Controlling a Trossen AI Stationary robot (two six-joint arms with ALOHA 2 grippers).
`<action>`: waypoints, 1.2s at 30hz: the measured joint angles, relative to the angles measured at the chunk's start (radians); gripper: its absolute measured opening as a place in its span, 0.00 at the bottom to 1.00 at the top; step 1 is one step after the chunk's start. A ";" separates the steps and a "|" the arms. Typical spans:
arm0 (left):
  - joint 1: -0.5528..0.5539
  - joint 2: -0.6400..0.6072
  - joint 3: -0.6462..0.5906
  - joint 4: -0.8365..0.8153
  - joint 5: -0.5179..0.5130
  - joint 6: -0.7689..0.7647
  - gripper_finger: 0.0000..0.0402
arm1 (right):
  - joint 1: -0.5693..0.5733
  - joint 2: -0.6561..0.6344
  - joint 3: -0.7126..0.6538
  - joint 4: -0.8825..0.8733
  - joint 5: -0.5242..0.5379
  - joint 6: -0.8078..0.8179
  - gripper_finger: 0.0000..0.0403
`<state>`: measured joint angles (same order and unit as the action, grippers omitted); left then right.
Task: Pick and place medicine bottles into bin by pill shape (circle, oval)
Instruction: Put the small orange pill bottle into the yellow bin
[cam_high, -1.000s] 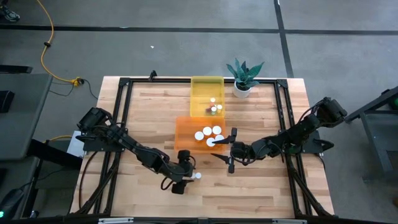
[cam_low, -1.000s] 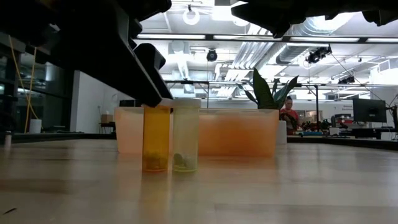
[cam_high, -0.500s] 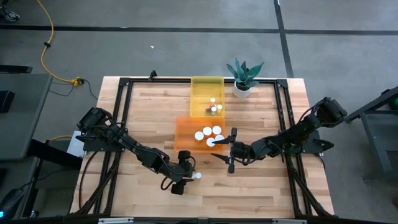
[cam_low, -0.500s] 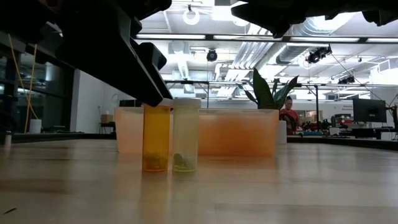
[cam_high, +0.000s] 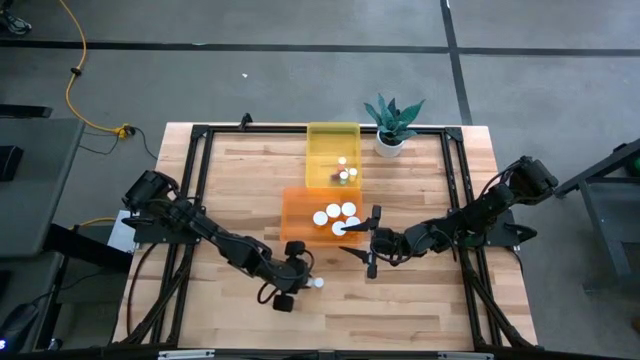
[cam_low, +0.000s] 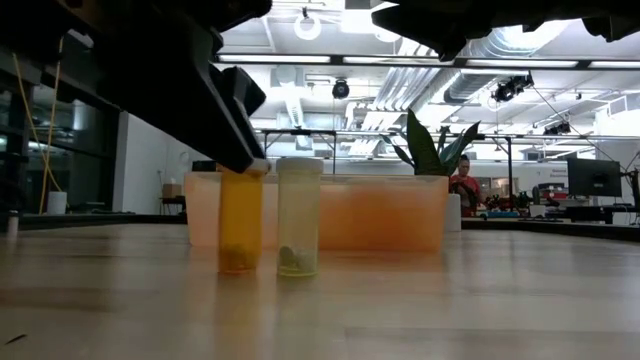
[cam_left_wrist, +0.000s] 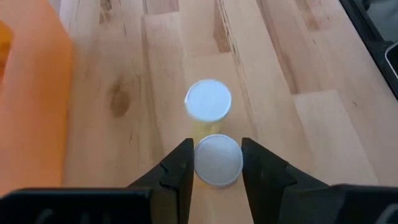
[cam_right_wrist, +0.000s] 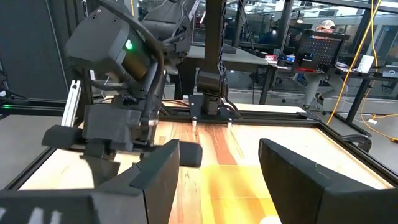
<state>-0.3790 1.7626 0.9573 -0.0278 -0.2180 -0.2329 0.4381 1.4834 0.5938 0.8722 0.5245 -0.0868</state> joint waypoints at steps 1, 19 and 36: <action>0.000 -0.014 0.000 -0.022 0.000 0.000 0.24 | 0.000 0.000 0.000 0.000 0.000 0.000 0.53; 0.219 -0.587 0.001 -0.172 -0.503 0.245 0.25 | -0.003 0.000 0.000 0.005 0.000 0.000 0.53; 0.809 -0.166 0.049 0.013 0.027 0.204 0.25 | -0.033 0.000 0.000 0.001 -0.001 0.027 0.53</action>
<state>0.4304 1.5969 1.0062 -0.0144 -0.1909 -0.0286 0.4056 1.4830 0.5938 0.8731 0.5234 -0.0601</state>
